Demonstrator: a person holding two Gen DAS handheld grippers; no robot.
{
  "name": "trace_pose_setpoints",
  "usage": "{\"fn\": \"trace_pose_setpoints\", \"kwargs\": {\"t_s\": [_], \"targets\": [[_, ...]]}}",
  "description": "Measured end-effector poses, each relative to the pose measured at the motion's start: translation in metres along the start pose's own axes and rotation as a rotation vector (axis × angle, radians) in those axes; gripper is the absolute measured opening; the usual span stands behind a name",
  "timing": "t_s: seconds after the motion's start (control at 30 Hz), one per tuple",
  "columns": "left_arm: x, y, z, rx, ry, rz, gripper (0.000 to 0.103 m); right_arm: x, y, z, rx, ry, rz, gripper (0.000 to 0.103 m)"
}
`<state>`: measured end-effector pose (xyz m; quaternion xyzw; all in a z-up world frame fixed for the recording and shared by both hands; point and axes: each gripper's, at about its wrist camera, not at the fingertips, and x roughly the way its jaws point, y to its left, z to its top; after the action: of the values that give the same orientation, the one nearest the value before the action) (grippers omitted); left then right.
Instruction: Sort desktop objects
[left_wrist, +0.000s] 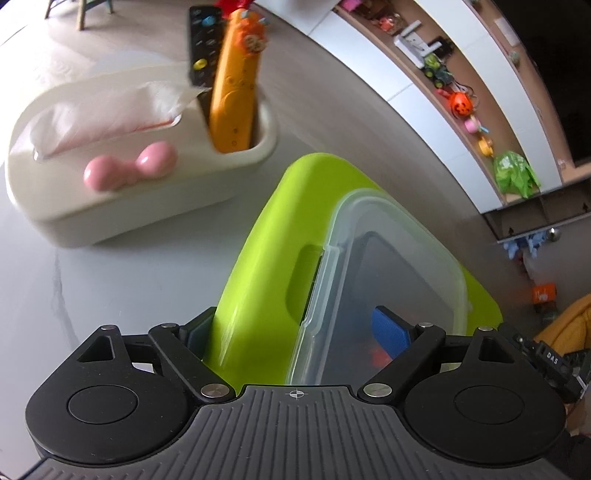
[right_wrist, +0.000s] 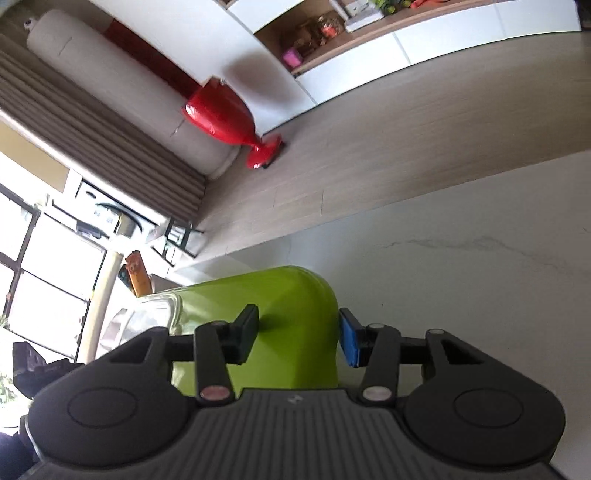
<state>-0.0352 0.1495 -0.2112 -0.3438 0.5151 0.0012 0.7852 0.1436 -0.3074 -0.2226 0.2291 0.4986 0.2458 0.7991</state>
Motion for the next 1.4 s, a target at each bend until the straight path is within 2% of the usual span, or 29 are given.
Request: {"fn": "trace_pose_setpoints", "kwargs": {"t_s": [0.1, 0.2, 0.3, 0.4, 0.47, 0.6, 0.7, 0.8, 0.97, 1.17, 1.3, 1.4], "targets": [[-0.011, -0.013, -0.003, 0.059, -0.003, -0.009, 0.093, -0.022, -0.002, -0.012, 0.032, -0.033, -0.001, 0.049], [-0.008, -0.015, -0.013, 0.072, 0.036, -0.006, 0.094, -0.045, -0.001, -0.035, 0.044, -0.057, -0.006, 0.049], [0.010, 0.001, -0.028, 0.023, 0.105, -0.001, 0.095, -0.049, -0.004, -0.061, 0.063, -0.052, -0.036, 0.049], [0.020, 0.007, -0.033, -0.013, 0.115, -0.042, 0.097, -0.042, -0.006, -0.077, 0.057, -0.093, -0.098, 0.047], [0.024, 0.003, -0.031, 0.016, 0.110, -0.042, 0.098, -0.040, -0.007, -0.080, 0.074, -0.123, -0.103, 0.047], [0.033, -0.003, -0.030, 0.030, 0.143, -0.055, 0.100, -0.039, -0.009, -0.077, 0.095, -0.143, -0.124, 0.047], [0.045, -0.015, -0.039, 0.058, 0.196, -0.068, 0.103, -0.048, -0.016, -0.075, 0.093, -0.151, -0.141, 0.047], [0.049, -0.033, -0.047, 0.097, 0.183, -0.048, 0.103, -0.057, -0.028, -0.073, 0.094, -0.149, -0.142, 0.048], [0.064, -0.062, -0.054, 0.102, 0.195, -0.053, 0.103, -0.069, -0.045, -0.069, 0.081, -0.171, -0.175, 0.048], [0.082, -0.098, -0.065, 0.161, 0.203, -0.075, 0.103, -0.085, -0.078, -0.061, 0.092, -0.201, -0.209, 0.050], [0.079, -0.087, -0.054, 0.083, 0.195, -0.079, 0.103, -0.081, -0.076, -0.052, 0.079, -0.174, -0.216, 0.051], [0.065, -0.071, -0.053, 0.081, 0.171, -0.059, 0.103, -0.071, -0.067, -0.051, 0.046, -0.175, -0.202, 0.053]]}}
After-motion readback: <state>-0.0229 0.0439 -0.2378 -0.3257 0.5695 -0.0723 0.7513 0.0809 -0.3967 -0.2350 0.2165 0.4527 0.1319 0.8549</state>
